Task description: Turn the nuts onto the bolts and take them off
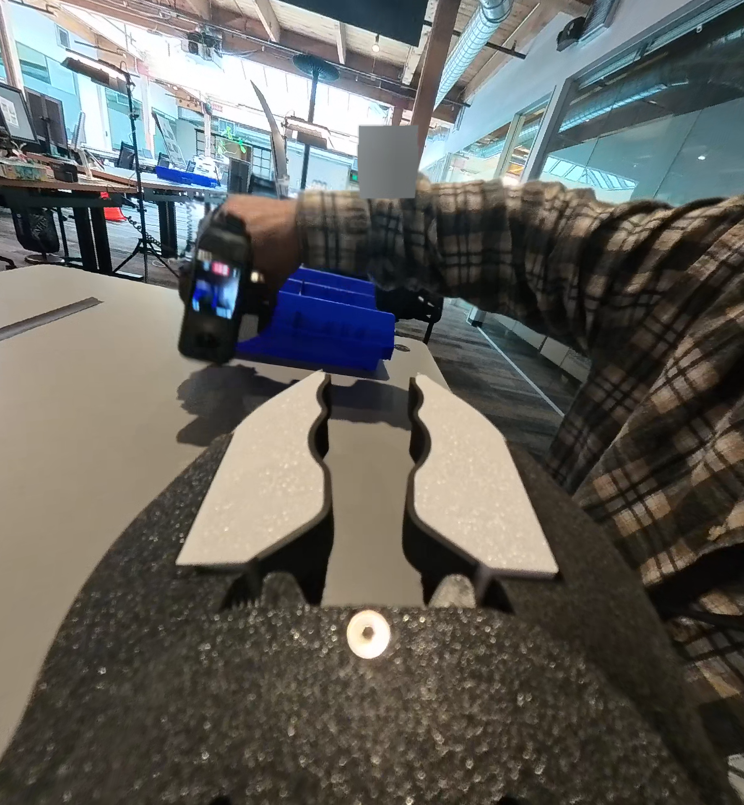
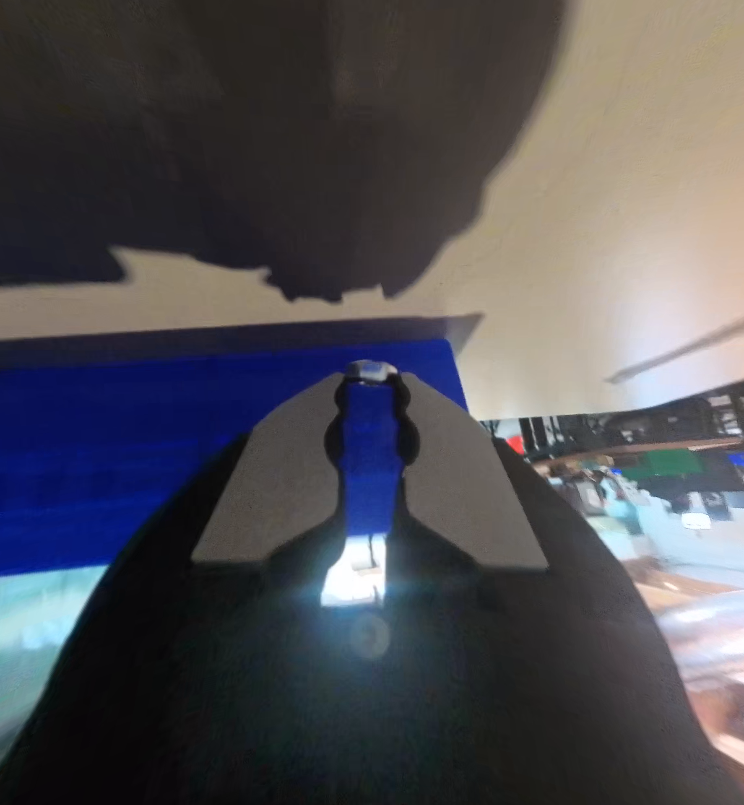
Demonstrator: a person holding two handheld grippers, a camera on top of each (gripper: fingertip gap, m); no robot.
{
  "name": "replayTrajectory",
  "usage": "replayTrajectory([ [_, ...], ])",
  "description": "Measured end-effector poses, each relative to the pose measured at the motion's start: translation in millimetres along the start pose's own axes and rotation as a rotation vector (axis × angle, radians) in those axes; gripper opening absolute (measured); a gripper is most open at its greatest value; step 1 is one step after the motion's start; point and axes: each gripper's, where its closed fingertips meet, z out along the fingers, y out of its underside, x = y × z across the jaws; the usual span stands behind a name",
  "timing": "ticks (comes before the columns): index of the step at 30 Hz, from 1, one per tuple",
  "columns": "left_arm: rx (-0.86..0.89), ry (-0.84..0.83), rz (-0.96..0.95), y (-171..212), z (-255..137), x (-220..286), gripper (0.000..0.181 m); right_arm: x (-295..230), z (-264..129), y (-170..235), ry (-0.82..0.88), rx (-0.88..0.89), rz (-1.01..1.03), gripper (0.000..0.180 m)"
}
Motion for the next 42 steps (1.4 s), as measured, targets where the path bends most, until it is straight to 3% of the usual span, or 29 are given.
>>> replayTrajectory([
  [1,0.001,0.000,0.001,-0.5,-0.3,0.4,0.033,4.2,-15.3,2.8,0.027,0.093,0.075,0.018],
  [5,0.004,0.002,0.003,-2.8,-1.5,2.2,0.033,4.8,-70.4,53.0,0.092,0.479,0.488,0.018],
  [7,0.007,0.000,0.003,-3.6,-1.7,2.6,0.033,-16.0,-75.0,98.9,0.093,0.561,0.698,0.019],
  [10,0.012,0.006,-0.003,-4.9,-0.5,4.4,0.033,-72.0,-49.0,141.2,-0.005,0.650,0.917,0.019],
  [14,0.005,0.016,-0.002,-3.1,4.3,7.8,0.032,-136.3,19.1,138.6,-0.205,0.698,1.080,0.019],
  [18,-0.007,0.014,0.004,-0.2,7.1,8.5,0.032,-162.9,66.4,120.6,-0.272,0.701,1.092,0.020],
  [22,-0.003,0.006,0.004,-0.7,5.4,6.2,0.032,-159.8,73.5,118.7,-0.201,0.724,1.077,0.035],
  [25,-0.003,0.004,-0.006,0.6,4.6,3.8,0.032,-140.3,46.8,133.6,-0.045,0.733,1.050,0.046],
  [30,-0.010,0.002,-0.003,2.0,5.5,3.0,0.032,-101.8,-35.0,145.8,0.189,0.730,0.900,0.040],
  [36,-0.009,-0.002,-0.003,1.2,4.7,2.3,0.032,-68.2,-107.1,103.4,0.282,0.657,0.616,0.041],
  [42,-0.003,-0.007,0.002,-1.7,1.5,2.0,0.032,-41.4,-130.8,34.4,0.247,0.659,0.474,0.036],
])
